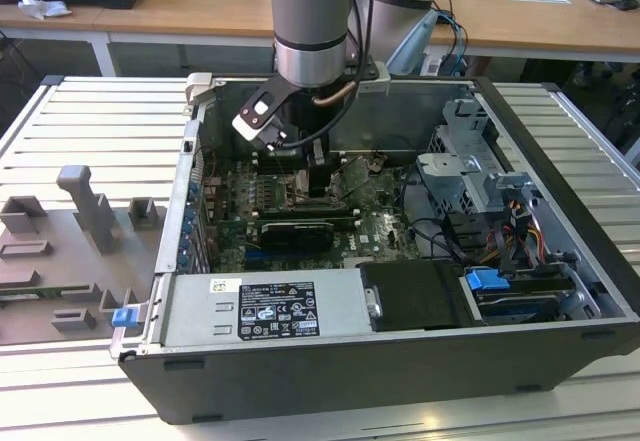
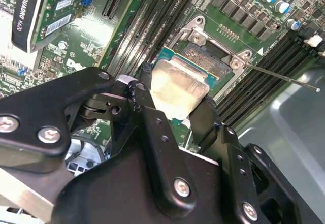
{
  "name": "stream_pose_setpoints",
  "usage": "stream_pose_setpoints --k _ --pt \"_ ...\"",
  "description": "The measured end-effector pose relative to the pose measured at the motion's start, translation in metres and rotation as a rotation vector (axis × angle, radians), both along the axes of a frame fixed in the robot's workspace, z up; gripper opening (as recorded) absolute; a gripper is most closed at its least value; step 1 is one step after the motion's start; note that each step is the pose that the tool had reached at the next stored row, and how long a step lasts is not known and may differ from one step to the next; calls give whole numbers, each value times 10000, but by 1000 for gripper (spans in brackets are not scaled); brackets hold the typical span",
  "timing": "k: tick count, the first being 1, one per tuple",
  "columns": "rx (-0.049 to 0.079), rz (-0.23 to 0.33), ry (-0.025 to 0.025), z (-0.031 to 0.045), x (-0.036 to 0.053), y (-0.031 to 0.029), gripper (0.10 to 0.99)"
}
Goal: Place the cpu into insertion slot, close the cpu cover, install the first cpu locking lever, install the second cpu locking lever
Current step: 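Place the cpu into insertion slot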
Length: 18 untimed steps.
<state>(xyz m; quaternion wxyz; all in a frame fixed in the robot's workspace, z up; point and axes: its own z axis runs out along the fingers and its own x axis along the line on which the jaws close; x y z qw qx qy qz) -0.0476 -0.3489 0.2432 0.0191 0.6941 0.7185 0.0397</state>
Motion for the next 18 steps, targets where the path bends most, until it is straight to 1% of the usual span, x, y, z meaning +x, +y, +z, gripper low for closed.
stream_pose_setpoints --k 3,4,5,6,8,11,13,14,16,18 --pt "0 0 -14 -12 0 1 537" --pt "-1 -3 -14 -17 -1 10 537" --pt "-4 0 -14 -23 1 51 537" --pt "-6 0 -14 -26 4 77 537" --pt "-6 0 -15 -35 8 98 537" --pt "-6 -44 -14 -73 9 99 537" --pt "-6 -260 -14 -109 8 101 537" --pt "-7 -280 -14 -131 9 102 537" --pt "-8 -284 -13 -148 8 103 537" --pt "-7 -282 -14 -187 8 107 537"
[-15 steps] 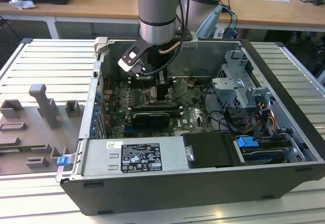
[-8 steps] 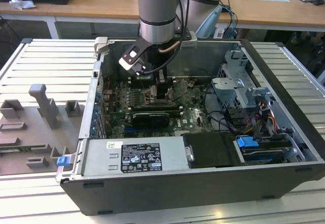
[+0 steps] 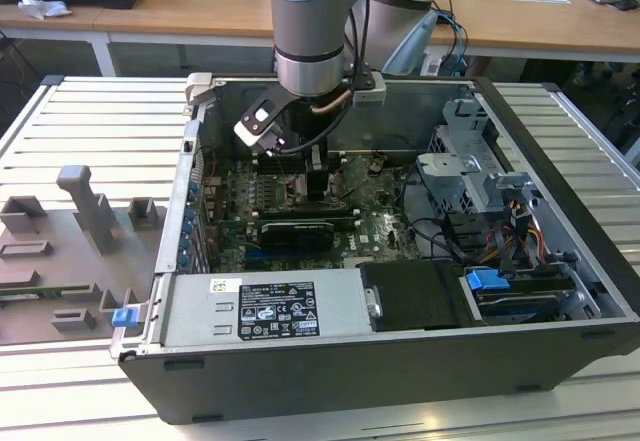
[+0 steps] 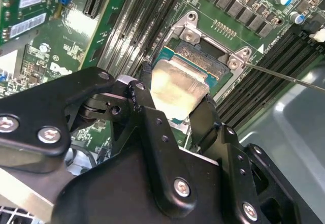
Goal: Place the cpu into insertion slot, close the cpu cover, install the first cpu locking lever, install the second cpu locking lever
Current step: 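Place the cpu into insertion slot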
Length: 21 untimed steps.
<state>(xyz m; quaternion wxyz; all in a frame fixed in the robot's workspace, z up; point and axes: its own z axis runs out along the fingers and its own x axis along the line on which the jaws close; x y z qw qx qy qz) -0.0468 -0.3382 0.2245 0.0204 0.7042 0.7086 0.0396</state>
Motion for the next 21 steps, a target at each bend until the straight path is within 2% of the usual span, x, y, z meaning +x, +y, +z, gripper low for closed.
stream_pose_setpoints --k 4,6,7,9,11,18,21 --pt "-1 -1 1 -40 0 38 537" --pt "0 0 0 -57 0 76 537" --pt "-1 0 1 -89 0 116 537" --pt "3 -41 -1 -129 0 148 537" --pt "-6 -101 1 -163 1 149 537" --pt "-73 -144 0 -211 1 152 537" --pt "-114 -142 0 -236 1 173 537"
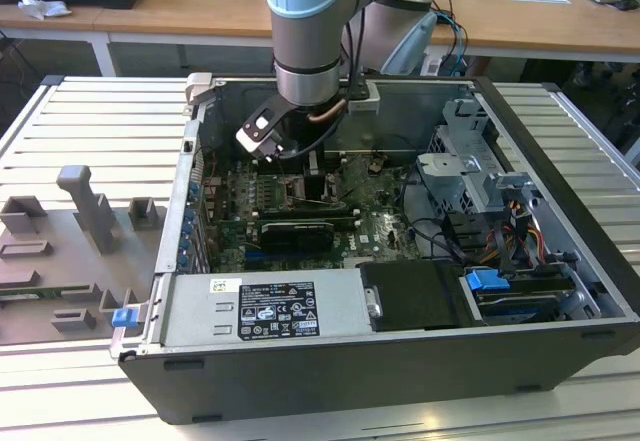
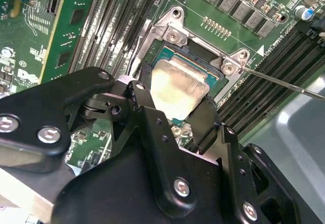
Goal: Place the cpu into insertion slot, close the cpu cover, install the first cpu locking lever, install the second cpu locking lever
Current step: 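Place the cpu into insertion slot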
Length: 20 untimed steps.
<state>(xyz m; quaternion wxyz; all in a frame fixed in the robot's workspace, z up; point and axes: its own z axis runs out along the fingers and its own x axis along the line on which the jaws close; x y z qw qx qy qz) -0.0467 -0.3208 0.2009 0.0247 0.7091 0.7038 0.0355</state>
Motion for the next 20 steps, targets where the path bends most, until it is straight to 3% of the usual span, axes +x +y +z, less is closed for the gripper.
stream_pose_setpoints --k 4,8,10,11,14,20 --pt "-46 -1 -1 -11 0 14 537" --pt "-189 -2 -21 -16 0 15 537" --pt "-186 -2 -22 -18 0 16 549" --pt "-184 -3 -20 -18 0 24 612" --pt "-69 -1 -20 -30 0 64 612" --pt "-59 -2 -21 -3 0 59 612"
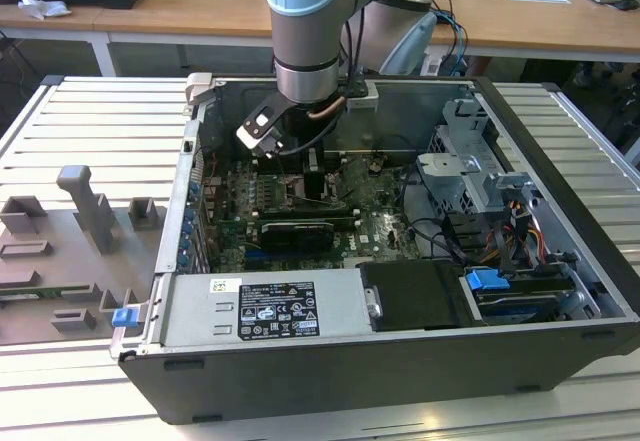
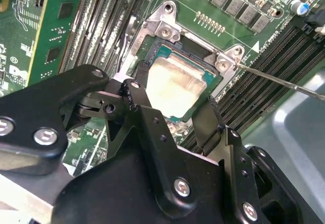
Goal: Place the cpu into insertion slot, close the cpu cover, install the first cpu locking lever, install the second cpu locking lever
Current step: 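Place the cpu into insertion slot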
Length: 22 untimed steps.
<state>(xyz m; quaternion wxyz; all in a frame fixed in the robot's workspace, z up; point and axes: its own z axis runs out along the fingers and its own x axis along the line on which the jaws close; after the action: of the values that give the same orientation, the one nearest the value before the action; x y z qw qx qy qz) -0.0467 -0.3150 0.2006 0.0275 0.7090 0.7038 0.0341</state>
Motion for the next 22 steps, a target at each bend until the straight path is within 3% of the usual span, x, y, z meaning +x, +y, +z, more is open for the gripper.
stream_pose_setpoints --k 3,9,14,16,17,18,19,20,21,22 --pt "-37 -1 0 0 0 -30 612" --pt "-108 -6 1 1 0 -34 612" --pt "-106 -5 5 80 0 -34 612" --pt "-105 -3 36 94 4 -34 533" --pt "-105 -4 74 97 8 -34 471" --pt "-107 -4 170 100 21 -34 412" --pt "-109 -3 231 101 30 -34 412" --pt "-111 -2 326 104 43 -34 349" --pt "-112 -2 401 109 53 -35 227" --pt "-113 -3 423 116 55 -34 169"
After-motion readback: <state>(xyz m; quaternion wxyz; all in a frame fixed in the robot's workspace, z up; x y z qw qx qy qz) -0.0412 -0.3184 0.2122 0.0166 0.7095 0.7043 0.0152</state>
